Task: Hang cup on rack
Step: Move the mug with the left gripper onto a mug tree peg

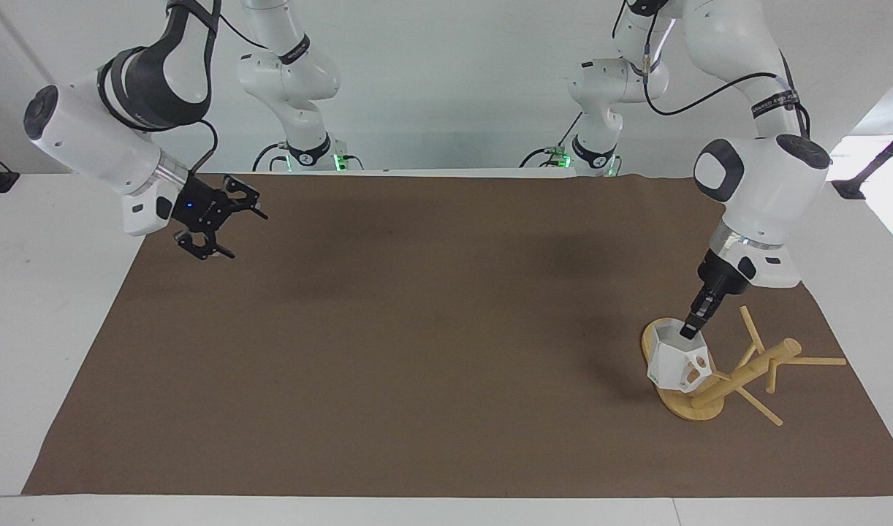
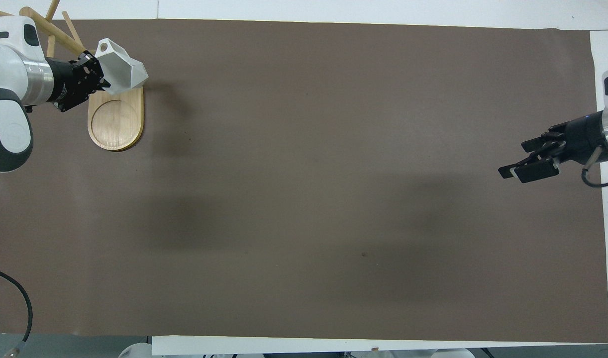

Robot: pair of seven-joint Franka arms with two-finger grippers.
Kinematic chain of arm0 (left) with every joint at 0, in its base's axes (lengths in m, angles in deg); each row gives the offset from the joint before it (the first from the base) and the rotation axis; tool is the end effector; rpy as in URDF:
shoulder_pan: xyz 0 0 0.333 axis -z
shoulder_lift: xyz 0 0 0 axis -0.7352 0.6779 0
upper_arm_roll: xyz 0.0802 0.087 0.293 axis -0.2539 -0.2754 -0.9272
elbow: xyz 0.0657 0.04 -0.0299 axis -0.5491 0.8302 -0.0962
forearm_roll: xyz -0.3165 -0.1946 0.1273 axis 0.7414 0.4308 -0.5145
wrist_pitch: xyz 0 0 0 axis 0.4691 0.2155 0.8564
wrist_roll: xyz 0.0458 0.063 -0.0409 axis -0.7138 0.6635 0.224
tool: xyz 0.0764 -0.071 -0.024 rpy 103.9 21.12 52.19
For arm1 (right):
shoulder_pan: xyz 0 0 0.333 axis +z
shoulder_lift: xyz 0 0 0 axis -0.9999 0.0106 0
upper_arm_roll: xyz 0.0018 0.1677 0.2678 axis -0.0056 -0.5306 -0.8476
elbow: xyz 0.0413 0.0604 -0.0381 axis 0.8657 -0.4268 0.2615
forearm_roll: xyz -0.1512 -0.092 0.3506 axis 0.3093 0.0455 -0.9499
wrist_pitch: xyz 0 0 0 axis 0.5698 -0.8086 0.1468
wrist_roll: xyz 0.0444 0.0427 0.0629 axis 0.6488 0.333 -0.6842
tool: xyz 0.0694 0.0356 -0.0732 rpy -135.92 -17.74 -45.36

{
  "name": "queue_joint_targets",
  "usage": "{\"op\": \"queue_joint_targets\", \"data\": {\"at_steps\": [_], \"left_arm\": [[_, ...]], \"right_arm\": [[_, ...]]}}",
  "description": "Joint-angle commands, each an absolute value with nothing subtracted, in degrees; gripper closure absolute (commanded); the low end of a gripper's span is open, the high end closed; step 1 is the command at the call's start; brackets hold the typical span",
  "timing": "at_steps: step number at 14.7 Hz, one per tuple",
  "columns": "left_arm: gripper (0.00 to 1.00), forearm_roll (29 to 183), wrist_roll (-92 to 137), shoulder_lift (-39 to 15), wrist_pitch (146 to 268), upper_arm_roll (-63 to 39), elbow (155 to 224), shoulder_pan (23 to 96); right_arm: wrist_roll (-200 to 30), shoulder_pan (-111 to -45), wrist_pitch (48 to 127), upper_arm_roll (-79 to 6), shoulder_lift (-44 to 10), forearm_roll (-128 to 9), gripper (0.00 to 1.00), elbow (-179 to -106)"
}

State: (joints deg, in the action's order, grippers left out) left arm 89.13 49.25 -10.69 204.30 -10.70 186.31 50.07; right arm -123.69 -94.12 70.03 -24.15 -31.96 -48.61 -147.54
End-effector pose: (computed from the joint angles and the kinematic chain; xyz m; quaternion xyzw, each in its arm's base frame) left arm 0.6337 -0.0763 0.4487 0.9240 0.3433 0.1135 0.1247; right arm 0.5425 -0.0657 0.4890 -0.9458 -0.2682 -0.0133 0.1826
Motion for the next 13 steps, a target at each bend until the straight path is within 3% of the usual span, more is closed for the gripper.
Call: {"op": "queue_joint_targets", "data": {"at_steps": [1, 3, 5, 6, 11, 13], "left_arm": [[1.0, 90.4, 47.8, -10.4, 206.5, -10.2, 186.9, 49.0], [0.99, 90.4, 47.8, -10.3, 206.5, -10.2, 186.9, 48.7], [0.56, 90.3, 47.8, -10.3, 206.8, -10.2, 186.8, 48.8], [0.48, 90.4, 47.9, -10.2, 206.8, -10.2, 186.7, 49.0], [0.46, 90.4, 49.3, -10.0, 203.6, -10.2, 182.9, 49.4], [0.46, 90.4, 50.4, -10.2, 196.3, -10.2, 178.3, 50.4]], "right_arm": [[-109.7, -93.3, 73.5, -23.5, -32.4, -42.8, 0.01, -148.0], [-102.8, -92.1, 72.7, -23.7, -32.0, -35.5, 0.01, -146.3], [-99.3, -92.0, 68.6, -23.5, -32.4, -33.9, 0.01, -142.8], [-96.0, -91.9, 66.1, -23.5, -32.5, -33.6, 0.01, -140.5], [-86.7, -89.9, 51.5, -21.5, -31.6, -29.9, 0.01, -126.6], [-86.3, -88.8, 52.8, -19.0, -32.9, -29.3, 0.01, -130.1]]}}
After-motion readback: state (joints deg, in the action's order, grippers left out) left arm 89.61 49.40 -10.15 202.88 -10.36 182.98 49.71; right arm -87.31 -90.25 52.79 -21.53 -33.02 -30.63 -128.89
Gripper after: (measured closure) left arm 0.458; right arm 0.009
